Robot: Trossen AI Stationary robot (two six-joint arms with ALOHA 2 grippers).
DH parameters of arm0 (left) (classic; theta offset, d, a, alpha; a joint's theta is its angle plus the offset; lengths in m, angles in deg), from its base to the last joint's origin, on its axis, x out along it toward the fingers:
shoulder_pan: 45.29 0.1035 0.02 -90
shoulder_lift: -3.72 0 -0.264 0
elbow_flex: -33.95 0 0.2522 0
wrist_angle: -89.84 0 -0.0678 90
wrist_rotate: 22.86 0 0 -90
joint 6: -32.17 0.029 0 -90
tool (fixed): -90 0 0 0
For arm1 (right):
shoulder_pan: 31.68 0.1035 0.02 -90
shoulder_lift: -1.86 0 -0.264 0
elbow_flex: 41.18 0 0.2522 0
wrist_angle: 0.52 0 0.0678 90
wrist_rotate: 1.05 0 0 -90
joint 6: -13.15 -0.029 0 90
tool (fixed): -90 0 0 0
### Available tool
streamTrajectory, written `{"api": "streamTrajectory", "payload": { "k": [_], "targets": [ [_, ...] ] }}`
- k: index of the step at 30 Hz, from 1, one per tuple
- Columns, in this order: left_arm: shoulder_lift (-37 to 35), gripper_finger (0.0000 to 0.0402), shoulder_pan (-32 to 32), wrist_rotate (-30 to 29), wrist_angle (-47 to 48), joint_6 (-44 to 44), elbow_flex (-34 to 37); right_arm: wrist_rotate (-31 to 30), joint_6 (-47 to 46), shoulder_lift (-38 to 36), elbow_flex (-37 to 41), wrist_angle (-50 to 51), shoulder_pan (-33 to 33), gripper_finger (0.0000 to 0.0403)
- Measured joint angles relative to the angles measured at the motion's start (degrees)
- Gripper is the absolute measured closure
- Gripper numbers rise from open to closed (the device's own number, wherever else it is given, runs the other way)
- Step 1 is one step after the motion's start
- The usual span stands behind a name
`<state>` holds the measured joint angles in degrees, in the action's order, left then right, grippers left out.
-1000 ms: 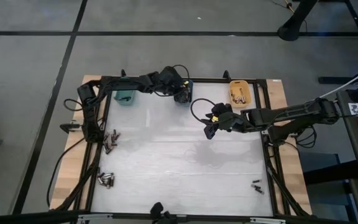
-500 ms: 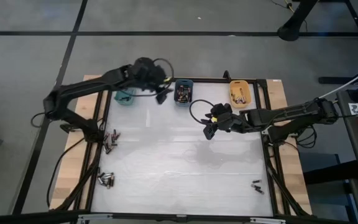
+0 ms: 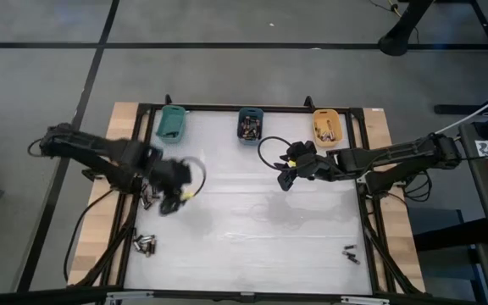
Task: Sort batteries
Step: Put the brown battery into the blue bin
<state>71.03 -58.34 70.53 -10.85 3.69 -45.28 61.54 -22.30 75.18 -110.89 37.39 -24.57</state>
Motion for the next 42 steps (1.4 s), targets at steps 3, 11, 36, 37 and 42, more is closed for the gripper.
{"api": "streamTrajectory", "payload": {
  "k": [3, 11, 36, 37, 42],
  "targets": [
    [-0.68, 0.0213, -10.48, -1.35, -0.08, -9.24, 2.39, 0.02, 1.02, 0.00, 0.00, -0.01, 0.00, 0.0244],
    [3.03, 0.0213, -32.14, -5.29, -3.43, -25.28, 7.07, 0.00, 2.97, 0.00, 0.00, 0.00, 0.00, 0.0244],
    [20.71, 0.0134, -48.23, -7.53, -14.19, -31.42, 11.71, -0.01, 2.87, -0.04, 0.00, -0.07, 0.00, 0.0244],
    [21.35, 0.0126, -48.23, -7.53, -14.20, -31.46, 11.71, -0.02, 2.84, -0.04, 0.00, -0.07, 0.00, 0.0244],
    [23.87, 0.0099, -48.07, -7.59, -16.83, -31.82, 11.71, 0.00, 2.76, -0.05, 0.00, -0.07, 0.00, 0.0244]
  ]
}}
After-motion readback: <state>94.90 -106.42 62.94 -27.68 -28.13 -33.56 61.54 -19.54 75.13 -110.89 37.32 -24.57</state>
